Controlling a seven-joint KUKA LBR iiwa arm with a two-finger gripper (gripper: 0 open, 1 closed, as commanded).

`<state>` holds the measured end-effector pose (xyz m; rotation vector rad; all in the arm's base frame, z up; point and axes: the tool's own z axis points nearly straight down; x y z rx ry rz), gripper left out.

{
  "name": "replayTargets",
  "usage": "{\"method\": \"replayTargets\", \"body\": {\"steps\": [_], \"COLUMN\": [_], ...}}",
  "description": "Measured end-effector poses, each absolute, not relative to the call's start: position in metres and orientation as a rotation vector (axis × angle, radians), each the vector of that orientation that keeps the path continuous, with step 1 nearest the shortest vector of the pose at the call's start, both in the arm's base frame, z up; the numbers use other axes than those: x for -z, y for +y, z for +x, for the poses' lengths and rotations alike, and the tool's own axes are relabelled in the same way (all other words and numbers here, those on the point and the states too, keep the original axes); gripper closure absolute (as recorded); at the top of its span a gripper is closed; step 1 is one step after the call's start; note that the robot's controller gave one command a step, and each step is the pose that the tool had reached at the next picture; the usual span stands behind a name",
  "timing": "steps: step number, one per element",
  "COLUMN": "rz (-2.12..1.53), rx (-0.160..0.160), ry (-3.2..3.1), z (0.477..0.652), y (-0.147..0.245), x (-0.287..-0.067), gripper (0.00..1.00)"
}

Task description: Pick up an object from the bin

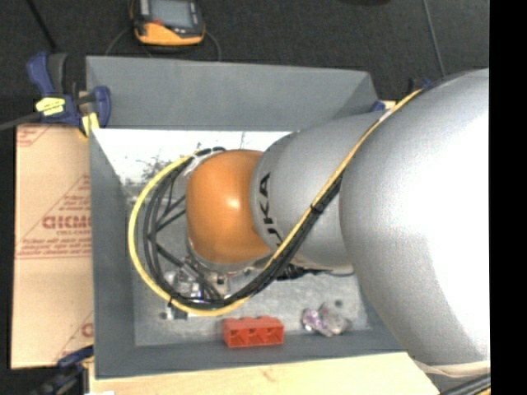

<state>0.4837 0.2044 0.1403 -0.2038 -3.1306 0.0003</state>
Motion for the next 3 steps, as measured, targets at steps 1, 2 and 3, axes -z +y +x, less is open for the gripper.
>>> {"method": "replayTargets", "body": {"steps": [1, 2, 3], "rz": [-0.207, -0.206, -0.292], "rx": [0.004, -0.002, 0.008], "ry": [-3.137, -3.136, -3.138], "z": [0.491, 0.49, 0.506], "y": [0.237, 0.229, 0.227], "x": [-0.118, -0.112, -0.216], "gripper": [1.0, 1.0, 1.0]}}
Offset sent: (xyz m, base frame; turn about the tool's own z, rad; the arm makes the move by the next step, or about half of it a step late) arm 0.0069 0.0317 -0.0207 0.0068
